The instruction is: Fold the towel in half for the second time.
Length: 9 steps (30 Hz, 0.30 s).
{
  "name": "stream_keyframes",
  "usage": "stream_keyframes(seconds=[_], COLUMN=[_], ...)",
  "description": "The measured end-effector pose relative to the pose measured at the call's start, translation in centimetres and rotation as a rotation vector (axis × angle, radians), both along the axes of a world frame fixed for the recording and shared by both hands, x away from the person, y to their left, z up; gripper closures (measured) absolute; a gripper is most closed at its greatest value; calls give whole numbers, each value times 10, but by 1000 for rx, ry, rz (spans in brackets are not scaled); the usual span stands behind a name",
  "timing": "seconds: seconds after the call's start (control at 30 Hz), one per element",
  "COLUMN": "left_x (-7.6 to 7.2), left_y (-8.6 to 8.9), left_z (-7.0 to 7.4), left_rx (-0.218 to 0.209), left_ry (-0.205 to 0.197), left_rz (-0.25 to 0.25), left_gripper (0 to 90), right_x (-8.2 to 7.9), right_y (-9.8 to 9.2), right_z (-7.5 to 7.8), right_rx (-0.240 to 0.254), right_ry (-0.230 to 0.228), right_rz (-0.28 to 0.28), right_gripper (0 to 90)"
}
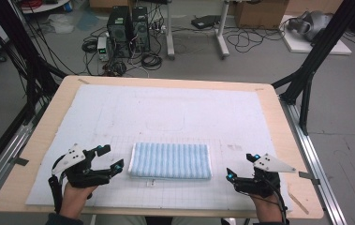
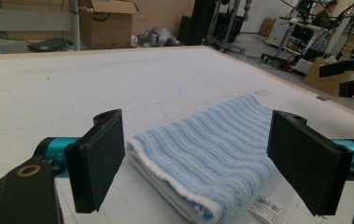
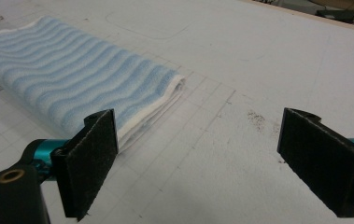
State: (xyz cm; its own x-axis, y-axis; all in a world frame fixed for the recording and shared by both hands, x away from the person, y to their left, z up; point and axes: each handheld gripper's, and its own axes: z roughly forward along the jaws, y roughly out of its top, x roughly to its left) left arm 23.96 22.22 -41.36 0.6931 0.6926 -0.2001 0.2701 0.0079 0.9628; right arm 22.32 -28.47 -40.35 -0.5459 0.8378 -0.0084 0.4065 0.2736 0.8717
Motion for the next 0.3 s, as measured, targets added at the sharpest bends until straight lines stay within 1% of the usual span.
stream_keyframes(seconds=[0.3], left_x=[0], left_y=[1], left_z=[0], left_rx=[0], left_ry=[4], left_rz=[3], left_gripper=[197], right_x=[0], right_y=[0], right_z=[0], right_rx=[2], right_ry=[0], right_rz=[0], right_gripper=[114])
